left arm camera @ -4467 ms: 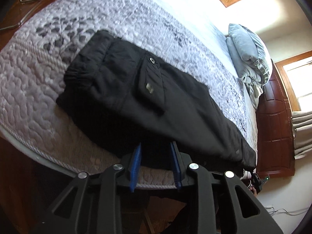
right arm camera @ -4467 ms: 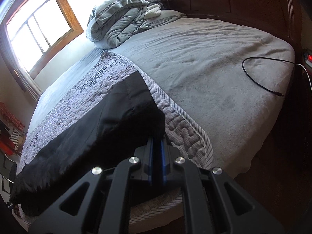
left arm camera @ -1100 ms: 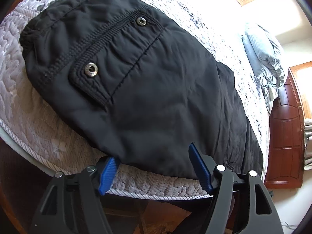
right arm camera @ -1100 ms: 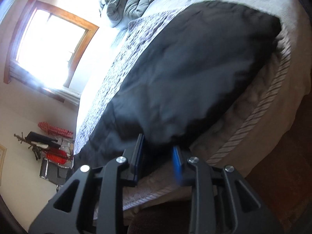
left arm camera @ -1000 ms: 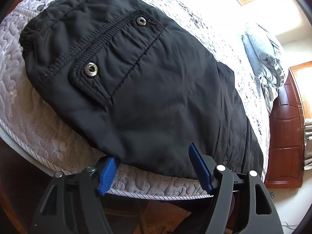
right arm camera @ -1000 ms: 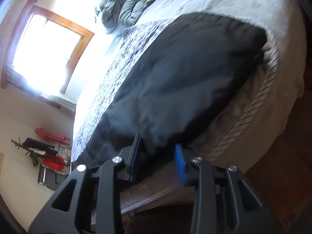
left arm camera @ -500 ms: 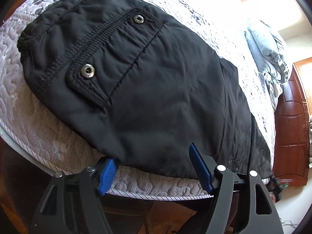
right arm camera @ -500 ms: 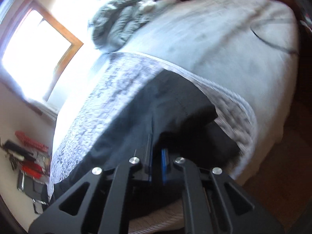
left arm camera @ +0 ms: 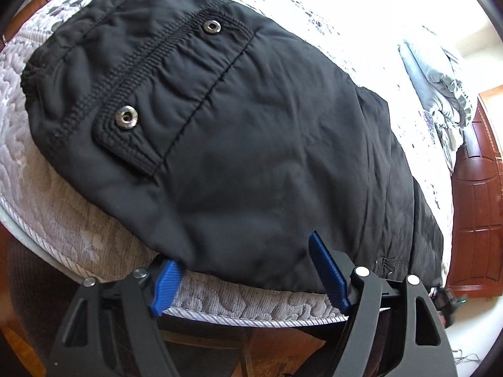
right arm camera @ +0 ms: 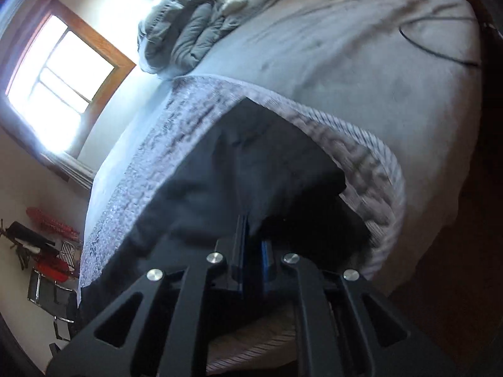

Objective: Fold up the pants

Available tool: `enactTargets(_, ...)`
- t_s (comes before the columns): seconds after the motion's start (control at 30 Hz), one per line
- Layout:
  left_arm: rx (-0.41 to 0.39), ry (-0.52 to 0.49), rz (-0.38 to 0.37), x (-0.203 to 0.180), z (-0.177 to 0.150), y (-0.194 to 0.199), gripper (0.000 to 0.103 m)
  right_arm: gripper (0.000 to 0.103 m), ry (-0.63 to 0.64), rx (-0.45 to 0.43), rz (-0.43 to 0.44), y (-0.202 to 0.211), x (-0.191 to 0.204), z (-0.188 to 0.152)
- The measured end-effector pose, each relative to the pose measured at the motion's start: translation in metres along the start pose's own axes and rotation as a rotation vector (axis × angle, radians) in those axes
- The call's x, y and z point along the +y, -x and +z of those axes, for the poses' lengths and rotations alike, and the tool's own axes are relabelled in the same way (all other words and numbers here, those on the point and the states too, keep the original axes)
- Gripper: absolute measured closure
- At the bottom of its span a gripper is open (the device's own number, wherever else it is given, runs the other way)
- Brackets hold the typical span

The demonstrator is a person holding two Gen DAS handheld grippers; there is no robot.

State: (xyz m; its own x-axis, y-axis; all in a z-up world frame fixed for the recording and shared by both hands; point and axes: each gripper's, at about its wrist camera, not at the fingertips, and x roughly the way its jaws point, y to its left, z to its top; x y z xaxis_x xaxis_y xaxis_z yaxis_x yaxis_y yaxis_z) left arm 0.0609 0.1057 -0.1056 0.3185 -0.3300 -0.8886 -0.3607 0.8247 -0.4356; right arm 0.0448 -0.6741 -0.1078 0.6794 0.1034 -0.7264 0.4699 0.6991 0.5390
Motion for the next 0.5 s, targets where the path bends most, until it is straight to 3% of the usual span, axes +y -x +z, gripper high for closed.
enactTargets(0.17,-0.016,0.058,-0.04,0.006,0.004,0.0,0.028,0.083,-0.018,-0.032,0.008,0.011,-0.009,-0.016)
enactTargets(0.2,-0.022,0.062,-0.041,0.007,0.005,0.002,0.034,0.08,-0.005,-0.029,-0.002,0.012,-0.006,-0.017)
enactTargets(0.23,-0.03,0.066,-0.038,0.009,0.006,0.004,0.047,0.077,0.009,-0.022,-0.009,0.011,-0.003,-0.017)
enactTargets(0.33,-0.036,0.107,-0.056,0.022,0.011,0.009,0.072,0.077,0.038,-0.018,-0.034,0.013,0.009,-0.017)
enactTargets(0.43,-0.02,0.141,-0.088,0.034,0.016,0.007,0.087,0.084,0.032,-0.012,-0.039,0.012,0.014,-0.013)
enactTargets(0.5,-0.031,0.136,-0.101,0.035,0.017,0.011,0.092,0.087,0.034,-0.013,-0.035,0.013,0.016,-0.012)
